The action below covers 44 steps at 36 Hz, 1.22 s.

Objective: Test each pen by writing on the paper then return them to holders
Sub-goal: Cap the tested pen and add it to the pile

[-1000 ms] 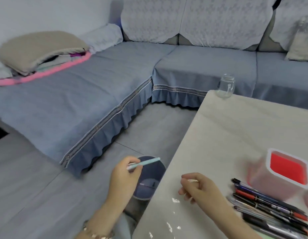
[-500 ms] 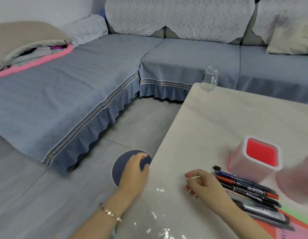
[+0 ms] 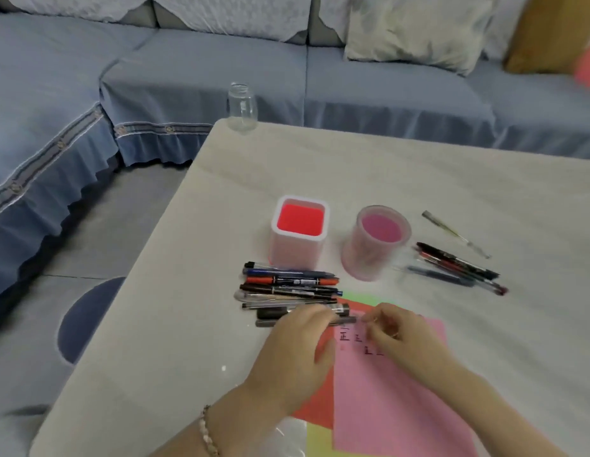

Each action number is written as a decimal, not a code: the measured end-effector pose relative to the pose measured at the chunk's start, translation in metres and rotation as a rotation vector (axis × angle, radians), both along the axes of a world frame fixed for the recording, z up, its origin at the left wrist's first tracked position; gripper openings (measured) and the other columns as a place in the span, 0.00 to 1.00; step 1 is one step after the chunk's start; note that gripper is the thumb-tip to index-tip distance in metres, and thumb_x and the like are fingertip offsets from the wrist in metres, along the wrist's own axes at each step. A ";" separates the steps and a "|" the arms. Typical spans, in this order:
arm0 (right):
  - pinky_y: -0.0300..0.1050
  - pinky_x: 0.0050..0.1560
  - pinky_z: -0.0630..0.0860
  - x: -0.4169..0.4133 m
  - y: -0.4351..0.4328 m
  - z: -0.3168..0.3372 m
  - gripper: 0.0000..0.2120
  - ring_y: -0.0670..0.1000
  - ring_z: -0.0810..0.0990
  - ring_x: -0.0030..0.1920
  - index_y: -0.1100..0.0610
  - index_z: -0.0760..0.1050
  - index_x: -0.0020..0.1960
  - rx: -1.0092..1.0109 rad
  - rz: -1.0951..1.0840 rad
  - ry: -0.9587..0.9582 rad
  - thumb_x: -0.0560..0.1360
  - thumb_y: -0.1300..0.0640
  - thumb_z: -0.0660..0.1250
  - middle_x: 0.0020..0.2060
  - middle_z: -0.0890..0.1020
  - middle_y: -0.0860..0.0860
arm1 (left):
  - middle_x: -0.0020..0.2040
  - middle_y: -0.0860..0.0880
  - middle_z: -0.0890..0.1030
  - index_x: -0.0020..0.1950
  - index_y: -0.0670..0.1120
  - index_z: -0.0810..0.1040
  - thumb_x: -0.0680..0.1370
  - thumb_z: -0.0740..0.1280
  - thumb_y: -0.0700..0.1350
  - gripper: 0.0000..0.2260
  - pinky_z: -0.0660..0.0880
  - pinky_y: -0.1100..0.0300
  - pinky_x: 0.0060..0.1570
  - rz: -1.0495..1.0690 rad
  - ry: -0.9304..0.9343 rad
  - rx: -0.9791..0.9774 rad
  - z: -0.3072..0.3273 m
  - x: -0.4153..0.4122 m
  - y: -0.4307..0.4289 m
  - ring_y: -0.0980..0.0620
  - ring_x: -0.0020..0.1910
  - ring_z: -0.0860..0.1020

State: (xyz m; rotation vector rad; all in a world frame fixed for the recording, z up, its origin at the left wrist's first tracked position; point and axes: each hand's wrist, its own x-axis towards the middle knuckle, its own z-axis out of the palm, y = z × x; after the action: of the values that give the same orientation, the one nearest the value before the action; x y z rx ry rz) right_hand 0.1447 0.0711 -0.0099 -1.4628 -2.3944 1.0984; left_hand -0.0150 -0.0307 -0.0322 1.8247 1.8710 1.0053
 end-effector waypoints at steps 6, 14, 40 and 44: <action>0.39 0.37 0.70 0.054 0.038 0.009 0.11 0.48 0.77 0.36 0.46 0.73 0.39 0.066 -0.156 -0.044 0.74 0.61 0.63 0.36 0.82 0.48 | 0.62 0.60 0.68 0.66 0.50 0.73 0.73 0.59 0.57 0.24 0.45 0.78 0.62 -0.055 0.033 -0.055 -0.024 0.030 0.009 0.65 0.62 0.60; 0.45 0.57 0.68 0.065 0.093 0.007 0.15 0.56 0.75 0.59 0.59 0.77 0.59 0.346 -0.137 -0.172 0.74 0.67 0.61 0.57 0.80 0.55 | 0.58 0.55 0.76 0.60 0.52 0.71 0.70 0.62 0.57 0.20 0.58 0.64 0.63 -0.086 0.218 -0.053 -0.044 0.034 0.009 0.56 0.59 0.68; 0.29 0.37 0.69 0.078 -0.015 0.064 0.14 0.35 0.76 0.37 0.35 0.74 0.37 0.026 0.056 -0.026 0.72 0.55 0.67 0.34 0.78 0.31 | 0.63 0.50 0.73 0.68 0.46 0.65 0.78 0.58 0.56 0.22 0.55 0.66 0.68 -0.133 0.123 0.134 -0.006 0.047 0.014 0.54 0.64 0.66; 0.29 0.35 0.71 0.065 -0.024 0.086 0.14 0.38 0.77 0.32 0.42 0.81 0.43 -0.225 0.115 0.217 0.73 0.62 0.67 0.38 0.83 0.39 | 0.48 0.49 0.80 0.57 0.44 0.75 0.83 0.50 0.52 0.18 0.70 0.59 0.49 -0.283 0.181 0.230 0.018 0.052 0.016 0.50 0.47 0.76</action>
State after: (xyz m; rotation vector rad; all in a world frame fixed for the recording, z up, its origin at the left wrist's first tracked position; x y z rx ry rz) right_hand 0.2095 0.0476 0.0765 -1.2014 -2.2880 1.5116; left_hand 0.0374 -0.0148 -0.0144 2.3064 1.5797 1.0150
